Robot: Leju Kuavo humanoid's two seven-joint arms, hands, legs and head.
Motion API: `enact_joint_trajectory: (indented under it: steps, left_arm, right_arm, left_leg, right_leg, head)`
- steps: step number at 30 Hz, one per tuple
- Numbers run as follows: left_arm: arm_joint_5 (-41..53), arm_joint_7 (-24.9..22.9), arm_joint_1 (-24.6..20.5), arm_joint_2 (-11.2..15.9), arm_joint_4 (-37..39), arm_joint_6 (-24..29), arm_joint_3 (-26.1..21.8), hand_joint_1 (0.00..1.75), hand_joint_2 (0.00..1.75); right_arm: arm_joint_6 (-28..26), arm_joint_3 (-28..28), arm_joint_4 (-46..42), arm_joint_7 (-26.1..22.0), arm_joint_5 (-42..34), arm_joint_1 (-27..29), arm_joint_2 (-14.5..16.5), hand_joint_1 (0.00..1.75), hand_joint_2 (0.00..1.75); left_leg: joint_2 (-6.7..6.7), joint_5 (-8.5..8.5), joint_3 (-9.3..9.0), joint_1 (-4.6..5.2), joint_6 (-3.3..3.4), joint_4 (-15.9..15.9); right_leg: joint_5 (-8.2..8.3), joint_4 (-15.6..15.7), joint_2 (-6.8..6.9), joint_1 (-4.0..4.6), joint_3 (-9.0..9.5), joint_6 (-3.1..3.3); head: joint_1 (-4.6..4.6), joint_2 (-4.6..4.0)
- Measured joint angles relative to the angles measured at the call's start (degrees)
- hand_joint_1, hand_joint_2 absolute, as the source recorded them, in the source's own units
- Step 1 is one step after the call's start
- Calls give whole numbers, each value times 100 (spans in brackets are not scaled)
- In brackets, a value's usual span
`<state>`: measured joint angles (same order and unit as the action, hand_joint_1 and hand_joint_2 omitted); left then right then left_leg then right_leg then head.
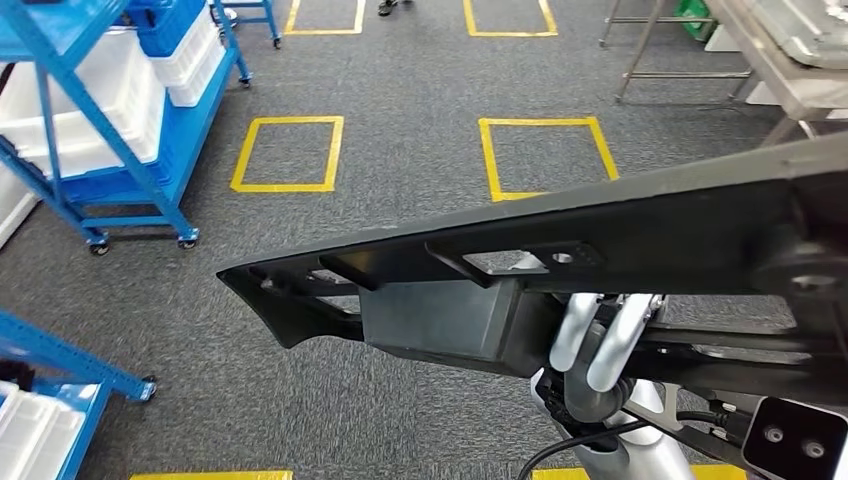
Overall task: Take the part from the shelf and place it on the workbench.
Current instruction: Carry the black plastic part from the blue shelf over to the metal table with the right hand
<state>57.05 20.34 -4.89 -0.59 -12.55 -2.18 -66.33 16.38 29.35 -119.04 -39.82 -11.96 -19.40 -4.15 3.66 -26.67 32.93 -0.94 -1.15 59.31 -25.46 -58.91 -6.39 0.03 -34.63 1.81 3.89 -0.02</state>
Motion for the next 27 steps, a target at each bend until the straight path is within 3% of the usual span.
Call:
enact_joint_trajectory:
  steps: [1,2,3,4,5,7,9,10,11,12,14,16,18,19,21,22,24,25,26,27]
  left_arm:
    - [1,5,-3,4,0,-1,0,0,0]
    - [-2,18,-9,7,0,-6,0,0,0]
    - [-9,32,-18,7,0,-13,0,0,0]
    - [-20,53,-27,5,0,-21,-1,0,0]
    - [-35,77,-32,2,0,-29,-1,0,0]
    - [-57,122,-9,-6,0,-35,-1,0,0]
    - [-63,158,33,-9,0,-31,-2,0,0]
    - [-63,168,43,-9,0,-27,-3,0,0]
    - [-64,168,42,-9,0,-19,-3,0,0]
    - [-66,156,32,-9,0,-9,-3,0,0]
    - [-78,76,6,1,0,21,-13,0,0]
    - [-110,-61,-12,27,0,60,-39,0,0]
    - [-157,-222,-26,52,0,89,-78,0,0]
    - [-173,-293,-37,62,0,95,-100,0,0]
    - [-187,-380,-47,74,0,97,-137,0,0]
    - [-188,-402,-40,80,0,97,-150,0,0]
    - [-190,-435,-12,90,0,99,-171,0,0]
    - [-190,-458,-3,94,0,99,-180,0,0]
    - [-189,-498,0,96,0,99,-187,0,0]
    - [-194,-559,-3,97,0,104,-192,0,0]
  right_arm:
    - [9,1,1,1,-3,7,-1,175,175]
    - [45,-2,2,1,-13,23,-2,175,175]
    - [113,-15,2,1,-23,55,-1,175,175]
    - [209,-40,0,1,-25,105,5,175,175]
    - [325,-72,-2,-1,-9,161,18,175,175]
    - [539,-136,-3,-1,65,287,77,175,175]
    - [709,-203,-1,-1,126,408,154,175,175]
    - [771,-245,2,-1,142,457,191,175,175]
    - [811,-286,8,-1,150,486,228,175,175]
    - [826,-322,15,-1,154,499,267,175,175]
    - [804,-367,27,-1,150,494,332,175,175]
    - [768,-402,31,-1,130,490,363,175,175]
    - [737,-444,39,-1,99,487,372,175,175]
    - [726,-463,44,-1,83,482,376,175,175]
    - [716,-487,60,-2,54,456,402,175,175]
    - [715,-491,70,-2,44,445,420,175,175]
    - [716,-496,98,-2,38,437,443,175,175]
    - [716,-499,113,-1,37,437,445,175,175]
    - [712,-505,130,-1,34,433,446,175,175]
    - [702,-510,146,-1,30,426,447,175,175]
  left_leg:
    - [70,0,-39,5,13,-88]
    - [53,3,-51,13,29,-116]
    - [-8,18,-69,8,62,-134]
    - [-70,36,-87,4,101,-171]
    - [-141,55,-105,-5,139,-209]
    - [-292,67,-124,7,193,-248]
    - [-457,50,-124,26,209,-246]
    - [-539,41,-127,31,207,-244]
    - [-615,29,-134,32,199,-243]
    - [-686,16,-149,33,185,-241]
    - [-804,-25,-191,51,140,-230]
    - [-907,-69,-228,78,81,-219]
    - [-1024,-100,-260,83,20,-221]
    - [-1005,-138,-267,70,-12,-194]
    - [-769,-365,-150,42,-64,132]
    - [-599,-553,6,29,-80,481]
    - [-440,-867,396,27,-97,1272]
    - [-421,-891,527,28,-99,1494]
    - [-414,-793,555,27,-96,1484]
    - [-395,-590,473,23,-89,1239]
  right_leg:
    - [5,-4,-64,-13,-20,-34]
    - [17,0,-129,-21,-36,-72]
    - [23,11,-183,-32,-44,-111]
    - [-8,-22,-127,-25,-60,-143]
    - [-94,-143,8,-11,-117,-170]
    - [-433,-736,394,4,-407,-212]
    - [-719,-1459,560,-24,-776,-252]
    - [-726,-1611,587,-40,-857,-265]
    - [-625,-1530,610,-53,-818,-274]
    - [-441,-1214,660,-60,-654,-273]
    - [-124,-378,944,-30,-207,-230]
    - [-38,32,1114,21,3,-161]
    - [-36,54,985,39,-4,-99]
    - [-24,70,918,32,3,-67]
    - [3,107,789,3,24,2]
    - [9,113,722,-8,30,25]
    - [10,109,567,-9,31,44]
    - [9,104,482,-7,33,46]
    - [8,96,398,-6,38,44]
    - [3,85,315,-9,46,37]
  head:
    - [1,0]
    - [1,0]
    - [1,0]
    - [1,0]
    - [0,0]
    - [-1,0]
    - [-2,0]
    - [-1,0]
    - [-1,0]
    - [-1,0]
    - [-1,0]
    - [-1,0]
    - [0,0]
    - [0,0]
    - [0,0]
    - [1,0]
    - [1,0]
    - [2,0]
    - [2,0]
    - [2,0]
